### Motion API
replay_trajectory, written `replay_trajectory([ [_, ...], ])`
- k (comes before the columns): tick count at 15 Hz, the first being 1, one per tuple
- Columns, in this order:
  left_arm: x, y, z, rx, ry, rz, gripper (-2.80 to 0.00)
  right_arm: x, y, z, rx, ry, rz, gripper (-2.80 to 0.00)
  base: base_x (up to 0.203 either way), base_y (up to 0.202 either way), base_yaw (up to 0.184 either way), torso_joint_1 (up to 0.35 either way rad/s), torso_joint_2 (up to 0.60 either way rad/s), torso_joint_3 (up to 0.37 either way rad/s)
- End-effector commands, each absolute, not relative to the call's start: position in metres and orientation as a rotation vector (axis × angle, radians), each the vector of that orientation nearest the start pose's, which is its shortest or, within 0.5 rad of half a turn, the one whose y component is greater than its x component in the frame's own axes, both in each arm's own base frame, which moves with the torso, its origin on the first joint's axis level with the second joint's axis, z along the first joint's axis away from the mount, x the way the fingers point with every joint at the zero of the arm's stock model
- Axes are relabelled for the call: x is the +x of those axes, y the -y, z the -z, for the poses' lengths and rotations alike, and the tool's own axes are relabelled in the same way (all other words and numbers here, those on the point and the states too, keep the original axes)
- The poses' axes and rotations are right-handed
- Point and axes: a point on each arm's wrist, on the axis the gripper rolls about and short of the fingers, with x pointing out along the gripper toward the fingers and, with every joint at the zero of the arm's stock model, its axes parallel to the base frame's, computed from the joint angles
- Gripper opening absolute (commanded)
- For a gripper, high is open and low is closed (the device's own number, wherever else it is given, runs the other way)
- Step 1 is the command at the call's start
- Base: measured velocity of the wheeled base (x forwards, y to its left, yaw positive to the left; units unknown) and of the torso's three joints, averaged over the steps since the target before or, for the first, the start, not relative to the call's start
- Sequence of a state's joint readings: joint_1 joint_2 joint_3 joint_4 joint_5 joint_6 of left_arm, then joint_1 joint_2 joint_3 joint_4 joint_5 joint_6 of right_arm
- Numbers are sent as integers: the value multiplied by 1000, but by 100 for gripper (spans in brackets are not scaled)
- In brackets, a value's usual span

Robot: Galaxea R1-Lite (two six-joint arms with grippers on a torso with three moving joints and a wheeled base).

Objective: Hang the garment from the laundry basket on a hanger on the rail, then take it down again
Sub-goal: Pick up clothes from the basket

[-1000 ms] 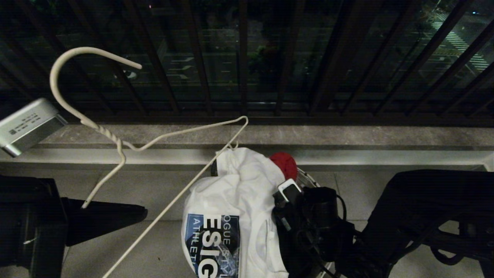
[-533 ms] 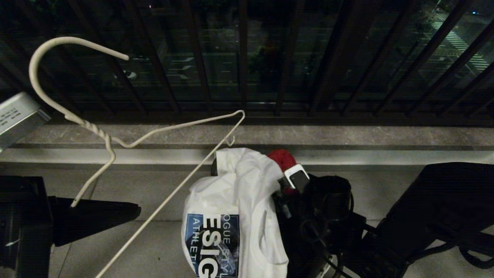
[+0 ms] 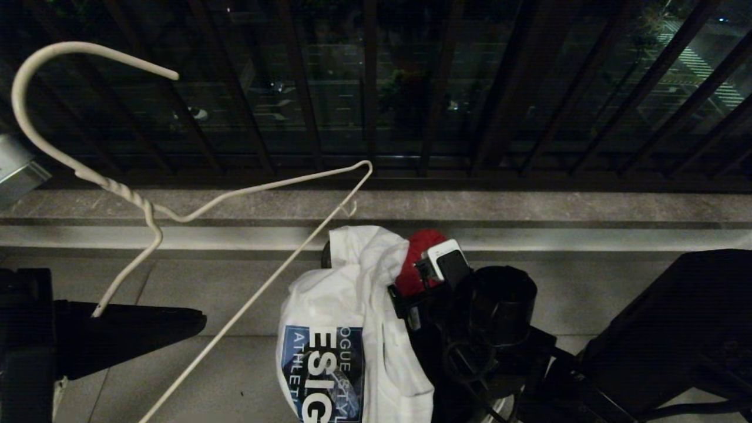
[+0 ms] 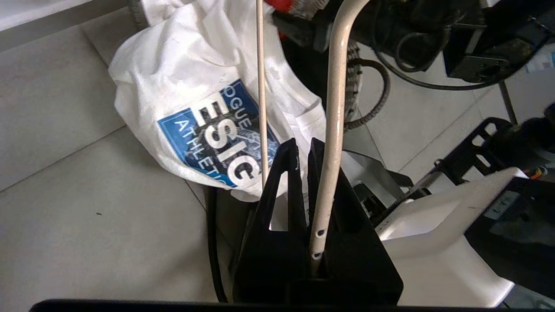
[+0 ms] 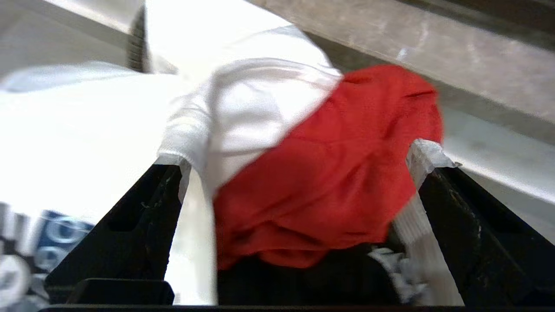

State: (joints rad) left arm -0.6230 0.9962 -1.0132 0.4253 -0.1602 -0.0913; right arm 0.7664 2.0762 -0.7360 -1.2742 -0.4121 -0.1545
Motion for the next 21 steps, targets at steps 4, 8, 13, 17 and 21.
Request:
replay_trajectory([
  [4,80,62,-290,10,-436,759,-280,265,-248,-95,-194,-39,-360,0,0,0,0,0,0,0],
  [8,80,63,-290,19,-434,764,-280,273,-237,-81,-310,-57,-329,0,0,0,0,0,0,0],
  [13,80,63,-290,22,-434,765,-280,285,-243,-77,-272,42,-298,0,0,0,0,0,0,0],
  [17,80,63,-290,23,-433,765,-280,288,-243,-91,-217,114,-281,0,0,0,0,0,0,0],
  [21,79,62,-290,22,-430,766,-280,282,-239,-94,-203,110,-302,0,0,0,0,0,0,0],
])
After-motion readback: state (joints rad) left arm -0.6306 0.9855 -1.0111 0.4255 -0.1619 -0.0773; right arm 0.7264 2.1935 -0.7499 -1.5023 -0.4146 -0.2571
